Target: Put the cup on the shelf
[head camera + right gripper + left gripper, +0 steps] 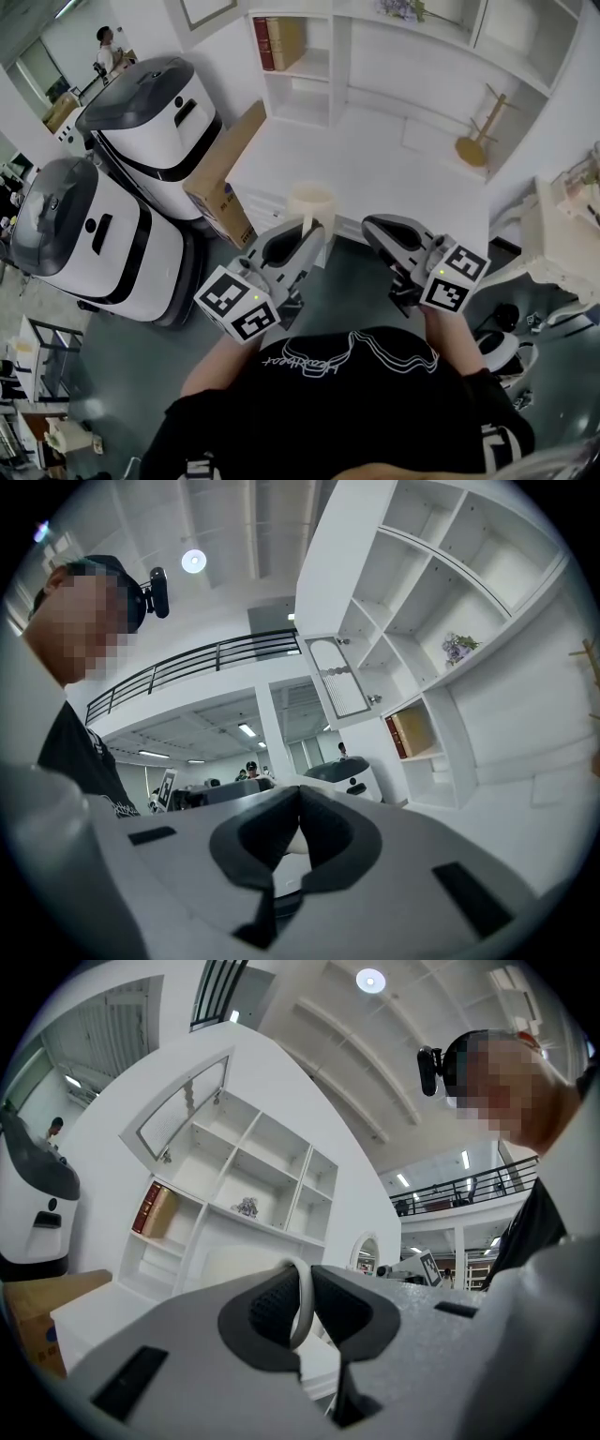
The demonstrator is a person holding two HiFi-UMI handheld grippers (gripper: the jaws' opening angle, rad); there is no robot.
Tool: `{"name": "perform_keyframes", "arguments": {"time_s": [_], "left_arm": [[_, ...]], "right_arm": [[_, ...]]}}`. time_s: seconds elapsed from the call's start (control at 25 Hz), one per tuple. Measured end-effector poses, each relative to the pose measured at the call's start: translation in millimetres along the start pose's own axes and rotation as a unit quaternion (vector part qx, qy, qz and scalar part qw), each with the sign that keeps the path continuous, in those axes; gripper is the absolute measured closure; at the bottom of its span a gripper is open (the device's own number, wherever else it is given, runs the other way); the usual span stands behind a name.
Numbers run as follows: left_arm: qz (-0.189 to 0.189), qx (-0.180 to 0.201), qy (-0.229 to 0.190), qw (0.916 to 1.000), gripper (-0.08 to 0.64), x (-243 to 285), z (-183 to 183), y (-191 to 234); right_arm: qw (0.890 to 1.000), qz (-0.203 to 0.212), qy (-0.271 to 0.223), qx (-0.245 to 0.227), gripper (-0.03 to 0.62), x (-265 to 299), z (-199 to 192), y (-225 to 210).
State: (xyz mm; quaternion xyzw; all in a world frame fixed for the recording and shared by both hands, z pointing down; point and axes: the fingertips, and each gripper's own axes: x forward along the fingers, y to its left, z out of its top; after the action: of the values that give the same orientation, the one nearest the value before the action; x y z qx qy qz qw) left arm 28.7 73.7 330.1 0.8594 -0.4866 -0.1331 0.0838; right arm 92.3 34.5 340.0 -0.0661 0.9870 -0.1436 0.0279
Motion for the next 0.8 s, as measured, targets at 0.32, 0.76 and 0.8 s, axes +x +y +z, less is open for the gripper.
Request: {"name": "perform_keyframes", "arguments": {"time_s": [0.32,0.76,0.8], "left_arm": [[0.007,0.016,-0.012,0.9998,0.518,4.2,11.4,22.9],[0.029,0.017,-0.012,0.9994,0.518,51.7,19.8,87.8],[0.030,0.016,-0.011,0.9993,0.518,59.4,20.8,96.5]], "right_arm": [[1.000,0.007,-0.001,-0.006,0.586,20.4,8.4,-13.5],[0.999,0.034,-0.005,0.000,0.586,67.5,29.2,-83.1],[0.999,0.034,-0.005,0.000,0.586,72.4,32.1,-93.7]]}}
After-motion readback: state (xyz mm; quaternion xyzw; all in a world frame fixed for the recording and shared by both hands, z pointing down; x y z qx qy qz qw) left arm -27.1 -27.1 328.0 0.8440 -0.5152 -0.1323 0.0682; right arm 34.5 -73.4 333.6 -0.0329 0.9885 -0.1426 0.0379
